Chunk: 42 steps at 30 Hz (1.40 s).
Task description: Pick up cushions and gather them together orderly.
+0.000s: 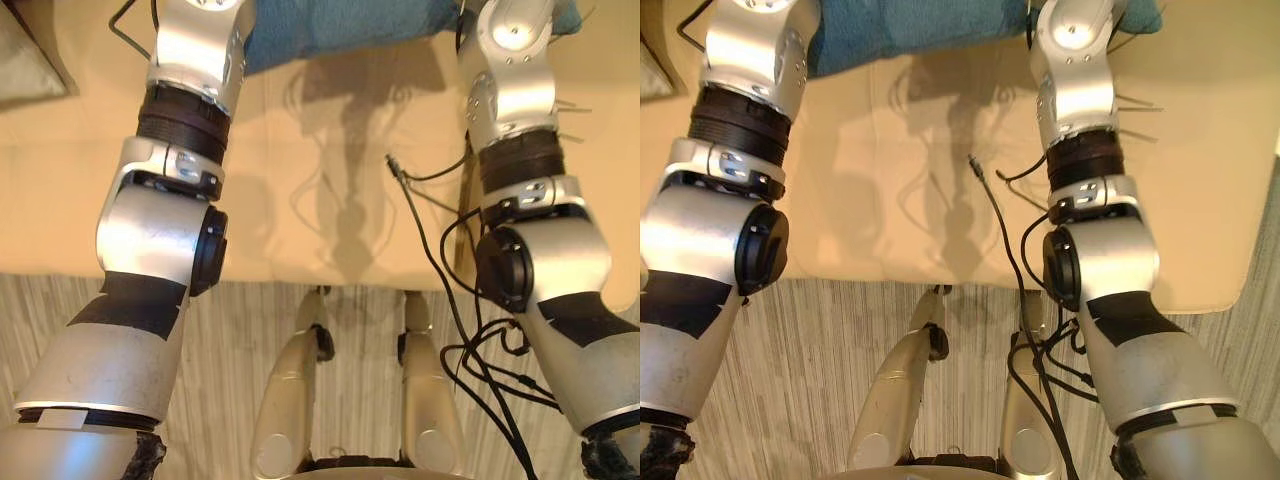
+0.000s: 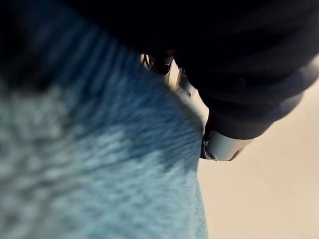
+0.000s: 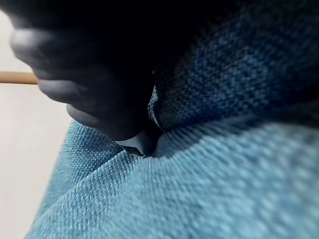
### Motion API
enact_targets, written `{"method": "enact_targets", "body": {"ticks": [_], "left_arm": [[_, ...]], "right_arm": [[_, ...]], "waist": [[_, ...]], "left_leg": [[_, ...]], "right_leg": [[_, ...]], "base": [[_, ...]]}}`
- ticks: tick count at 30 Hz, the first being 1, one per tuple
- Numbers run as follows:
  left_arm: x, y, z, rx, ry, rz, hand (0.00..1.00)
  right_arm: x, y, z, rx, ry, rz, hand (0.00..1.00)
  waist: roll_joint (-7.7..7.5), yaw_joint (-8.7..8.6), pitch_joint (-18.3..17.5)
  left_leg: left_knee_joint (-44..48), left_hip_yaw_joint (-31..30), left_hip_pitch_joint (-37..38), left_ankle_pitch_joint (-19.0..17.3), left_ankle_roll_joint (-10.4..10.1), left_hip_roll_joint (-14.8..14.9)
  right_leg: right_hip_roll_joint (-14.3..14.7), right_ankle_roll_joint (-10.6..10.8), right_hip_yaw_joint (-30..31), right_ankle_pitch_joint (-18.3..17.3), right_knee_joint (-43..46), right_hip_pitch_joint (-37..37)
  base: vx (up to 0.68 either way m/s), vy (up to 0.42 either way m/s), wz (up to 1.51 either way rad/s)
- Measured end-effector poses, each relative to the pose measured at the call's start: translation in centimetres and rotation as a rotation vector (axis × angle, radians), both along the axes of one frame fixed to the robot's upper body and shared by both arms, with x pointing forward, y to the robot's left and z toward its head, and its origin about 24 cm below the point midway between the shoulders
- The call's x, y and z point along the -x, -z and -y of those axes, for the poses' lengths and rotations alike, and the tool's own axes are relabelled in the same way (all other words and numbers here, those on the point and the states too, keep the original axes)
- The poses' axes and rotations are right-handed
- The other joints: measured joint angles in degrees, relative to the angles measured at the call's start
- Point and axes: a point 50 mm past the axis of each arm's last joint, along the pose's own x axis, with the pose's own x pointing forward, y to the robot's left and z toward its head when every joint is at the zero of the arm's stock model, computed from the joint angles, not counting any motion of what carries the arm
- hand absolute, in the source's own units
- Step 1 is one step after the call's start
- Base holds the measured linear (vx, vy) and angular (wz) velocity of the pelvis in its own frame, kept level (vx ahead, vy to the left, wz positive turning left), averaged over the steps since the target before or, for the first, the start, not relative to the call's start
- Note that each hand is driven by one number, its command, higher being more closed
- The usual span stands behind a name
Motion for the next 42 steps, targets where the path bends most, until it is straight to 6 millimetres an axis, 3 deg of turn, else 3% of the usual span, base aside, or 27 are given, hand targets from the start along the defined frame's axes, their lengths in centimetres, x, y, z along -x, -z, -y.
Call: {"method": "enact_targets", "body": {"ticks": [6, 11, 16, 19, 22, 25, 27, 28, 29, 30, 32, 33, 35, 36, 37, 39, 42], "left_arm": [[-1.2, 1.4, -1.3, 0.050, 0.070, -0.079, 0.00], [-3.6, 7.4, -2.5, 0.068, 0.112, -0.249, 0.00], [-4.5, 11.0, -3.0, 0.070, 0.127, -0.347, 0.00], [-4.2, 11.9, -4.0, 0.081, 0.114, -0.330, 0.00], [-2.9, 14.0, -5.7, 0.078, 0.092, -0.287, 0.00], [-0.5, 18.8, -7.0, 0.026, 0.074, -0.283, 0.00], [2.3, 24.4, -7.8, -0.007, 0.077, -0.356, 0.00], [3.1, 25.9, -8.0, -0.016, 0.079, -0.386, 0.00], [4.4, 29.0, -8.2, -0.032, 0.091, -0.469, 0.00], [5.1, 30.6, -8.3, -0.037, 0.102, -0.520, 0.00], [8.2, 37.1, -8.6, -0.036, 0.127, -0.745, 0.00], [9.1, 38.6, -8.7, -0.035, 0.134, -0.803, 0.00], [12.2, 43.6, -9.4, -0.023, 0.149, -1.018, 0.00], [13.0, 44.7, -9.6, -0.030, 0.148, -1.070, 0.00], [15.2, 47.4, -10.2, -0.041, 0.148, -1.209, 0.00], [16.7, 48.9, -10.5, -0.045, 0.150, -1.291, 0.00], [20.1, 51.8, -11.0, -0.059, 0.159, -1.463, 0.00]], "right_arm": [[-1.6, 2.2, -0.3, 0.004, -0.126, -0.115, 0.00], [-1.6, 3.9, -0.9, 0.067, -0.232, -0.098, 0.00], [-1.8, 6.6, -1.4, 0.112, -0.292, -0.123, 0.00], [-0.9, 8.0, -0.8, 0.125, -0.302, -0.084, 0.00], [1.5, 9.8, 0.6, 0.169, -0.288, -0.014, 0.00], [4.8, 13.8, 3.2, 0.260, -0.224, -0.002, 0.00], [7.5, 19.1, 4.8, 0.307, -0.195, -0.101, 0.00], [8.1, 20.5, 5.1, 0.311, -0.194, -0.142, 0.00], [9.3, 23.7, 5.7, 0.334, -0.192, -0.247, 0.00], [9.8, 25.2, 6.0, 0.335, -0.196, -0.299, 0.00], [12.3, 31.6, 6.5, 0.318, -0.227, -0.541, 0.00], [12.9, 33.1, 6.7, 0.308, -0.234, -0.603, 0.00], [15.5, 38.8, 7.7, 0.295, -0.250, -0.857, 0.00], [16.1, 40.1, 8.0, 0.290, -0.257, -0.919, 0.00], [18.3, 43.5, 9.0, 0.279, -0.260, -1.096, 0.00], [20.0, 45.7, 9.7, 0.245, -0.261, -1.209, 0.00], [24.5, 49.7, 11.1, 0.197, -0.260, -1.456, 0.00]], "waist": [[0.00, 0.77, 1.23], [-0.03, 0.77, 1.22], [-0.04, 0.94, 1.21], [-0.05, 0.99, 1.21], [-0.09, 1.09, 1.19], [-0.43, 1.19, 1.01], [-2.10, 1.65, -2.92], [-2.63, 1.76, -4.27], [-3.52, 1.77, -5.93], [-3.97, 1.79, -6.50], [-5.72, 1.63, -9.72], [-6.04, 1.56, -10.54], [-6.78, 0.99, -13.13], [-6.84, 0.70, -13.98], [-6.87, 0.12, -15.31], [-6.81, 0.02, -16.36], [-6.81, -0.13, -20.04]], "left_leg": [[0.02, -0.27, -4.34, 0.41, -0.39, 0.39], [0.02, 1.16, -4.12, 0.37, -0.44, 1.33], [-0.04, 2.57, -2.88, 0.12, -0.73, 2.83], [-0.04, 2.80, -1.88, -0.30, -1.28, 3.99], [-0.02, 3.02, 1.22, -0.31, -1.28, 4.74], [0.02, 2.34, 7.99, -1.08, -2.08, 4.98], [1.09, 2.10, 11.59, -2.98, -2.21, 5.04], [1.99, 1.84, 11.72, -3.71, -2.29, 5.04], [3.08, 1.38, 13.28, -5.03, -2.48, 5.01], [3.60, 1.11, 14.27, -5.76, -2.70, 4.96], [5.15, 0.74, 17.26, -7.90, -2.99, 4.73], [5.51, 0.70, 17.86, -8.36, -3.30, 4.70], [5.45, 0.64, 20.86, -9.26, -3.04, 4.45], [5.38, 0.62, 21.37, -9.36, -3.05, 4.40], [4.97, 0.70, 24.17, -9.82, -3.15, 4.19], [3.97, 0.83, 26.48, -9.94, -3.24, 3.96], [1.26, 1.19, 31.03, -10.00, -3.32, 3.67]], "right_leg": [[0.09, -0.07, -1.13, 0.09, 0.37, -3.93], [0.56, -0.09, -0.78, 0.01, 2.18, -5.03], [1.98, -1.30, -0.26, -0.91, 3.94, -5.31], [3.11, -2.10, -0.41, -1.61, 5.85, -5.24], [3.76, -2.51, -0.69, -2.40, 6.63, -2.43], [3.96, -2.79, -1.73, -5.74, 9.71, 3.32], [3.94, -3.16, -2.24, -9.74, 14.41, 5.36], [3.83, -3.22, -2.44, -10.60, 15.24, 5.61], [3.63, -3.27, -3.05, -12.19, 16.26, 7.41], [3.56, -3.42, -3.22, -12.82, 16.69, 8.54], [3.21, -3.89, -3.45, -15.17, 17.52, 11.84], [3.16, -3.62, -3.44, -15.65, 17.39, 12.62], [3.12, -3.70, -3.49, -16.08, 16.45, 15.95], [3.12, -3.70, -3.52, -16.08, 16.14, 16.66], [3.04, -3.61, -3.44, -15.95, 14.84, 19.61], [2.97, -3.51, -3.34, -15.89, 13.88, 21.56], [3.04, -3.36, -3.23, -16.13, 11.39, 25.62]], "base": [[0.02, 0.073, 0.08], [0.04, 0.050, -0.11], [-0.02, -0.009, -0.17], [-0.06, -0.052, -0.09], [-0.06, -0.074, -0.01], [-0.02, -0.073, 0.15], [0.04, -0.065, 0.17], [0.11, -0.097, 0.20], [0.10, -0.083, 0.21], [0.11, -0.099, 0.21], [0.08, -0.069, 0.11], [0.10, -0.050, 0.02], [0.11, -0.041, 0.00], [0.14, -0.039, -0.01], [0.11, -0.023, -0.03], [0.08, -0.006, -0.06], [0.08, -0.004, -0.08]]}}
